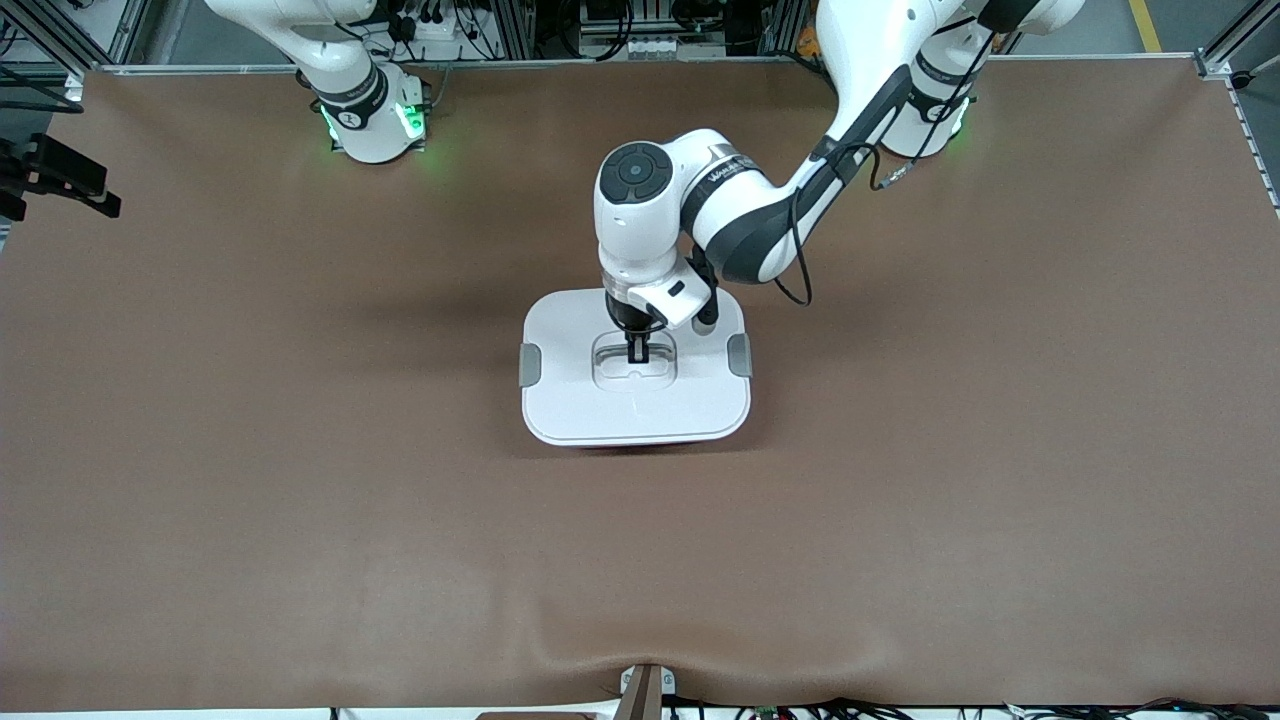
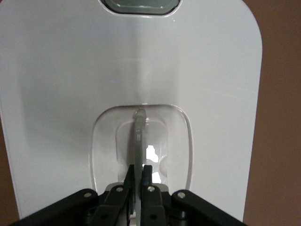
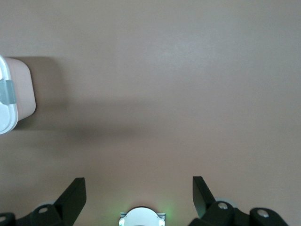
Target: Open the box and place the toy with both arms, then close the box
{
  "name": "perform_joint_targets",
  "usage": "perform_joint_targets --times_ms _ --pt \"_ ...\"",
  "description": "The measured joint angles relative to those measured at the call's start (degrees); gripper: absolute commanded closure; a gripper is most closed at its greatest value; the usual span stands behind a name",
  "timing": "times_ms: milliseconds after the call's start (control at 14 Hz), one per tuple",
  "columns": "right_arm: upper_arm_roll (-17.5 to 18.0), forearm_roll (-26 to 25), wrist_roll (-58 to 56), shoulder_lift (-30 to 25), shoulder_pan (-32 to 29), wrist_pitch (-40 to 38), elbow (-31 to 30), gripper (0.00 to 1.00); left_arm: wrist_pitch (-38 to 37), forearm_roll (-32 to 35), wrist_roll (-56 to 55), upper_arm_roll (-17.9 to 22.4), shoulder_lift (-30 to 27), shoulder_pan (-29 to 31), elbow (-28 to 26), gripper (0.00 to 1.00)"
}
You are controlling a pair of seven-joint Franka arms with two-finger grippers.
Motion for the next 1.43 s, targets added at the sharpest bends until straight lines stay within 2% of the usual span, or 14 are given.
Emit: perform_joint_targets --times_ms 1284,1355,1426 --pt "-0.4 -0.5 -0.4 0.0 0.1 1.3 -0.2 0.00 -0.1 0.2 -2.1 0.3 0.1 -0.6 -0.1 1.00" --pt "-0.4 -0.5 -0.4 0.0 0.1 1.3 -0.2 0.00 -0.1 0.2 -2.1 0.3 0.1 -0.6 -0.1 0.97" --pt "-0.4 -0.5 -0.4 0.0 0.1 1.3 -0.2 0.00 -0.1 0.2 -2.1 0.3 0.2 -0.6 -0.1 0.68"
